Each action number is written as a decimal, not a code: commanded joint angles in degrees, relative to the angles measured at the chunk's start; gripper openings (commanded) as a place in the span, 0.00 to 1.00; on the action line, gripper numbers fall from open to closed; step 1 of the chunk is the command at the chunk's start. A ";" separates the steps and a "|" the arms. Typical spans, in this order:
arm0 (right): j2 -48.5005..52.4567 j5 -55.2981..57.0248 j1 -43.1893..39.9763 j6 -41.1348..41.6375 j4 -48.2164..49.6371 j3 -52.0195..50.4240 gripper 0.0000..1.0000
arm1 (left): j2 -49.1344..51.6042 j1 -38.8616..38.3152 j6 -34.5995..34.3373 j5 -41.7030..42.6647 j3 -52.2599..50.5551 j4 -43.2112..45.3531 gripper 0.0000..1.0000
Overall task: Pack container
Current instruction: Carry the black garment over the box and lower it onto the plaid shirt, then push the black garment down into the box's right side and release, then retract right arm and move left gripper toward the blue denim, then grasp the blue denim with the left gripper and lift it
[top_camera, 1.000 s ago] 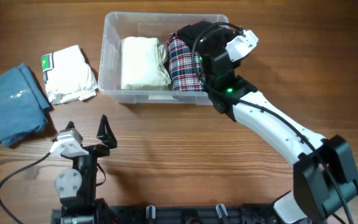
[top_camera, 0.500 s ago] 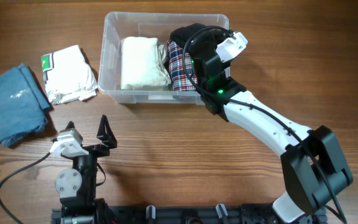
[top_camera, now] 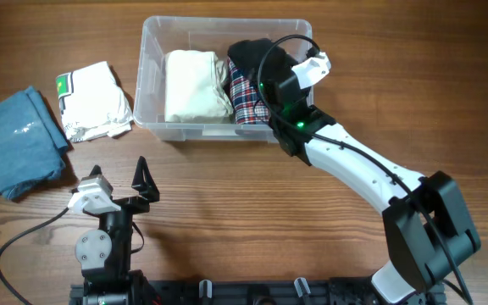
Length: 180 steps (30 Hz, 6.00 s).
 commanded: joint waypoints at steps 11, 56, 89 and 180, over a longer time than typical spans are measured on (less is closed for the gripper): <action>-0.83 -17.57 0.57 -48.24 6.29 3.43 1.00 | -0.37 0.33 -0.11 0.48 -0.42 -0.02 1.00; 2.36 -32.44 1.05 -85.64 -46.53 34.21 0.88 | -0.37 0.33 -0.09 0.48 -0.42 -0.02 1.00; 19.02 -36.79 -5.73 -80.41 -36.83 35.78 1.00 | -0.37 0.33 -0.09 0.48 -0.42 -0.02 1.00; -7.52 -18.84 -41.16 -40.17 -65.26 33.44 1.00 | 120.52 22.34 9.46 -13.05 80.85 -21.11 1.00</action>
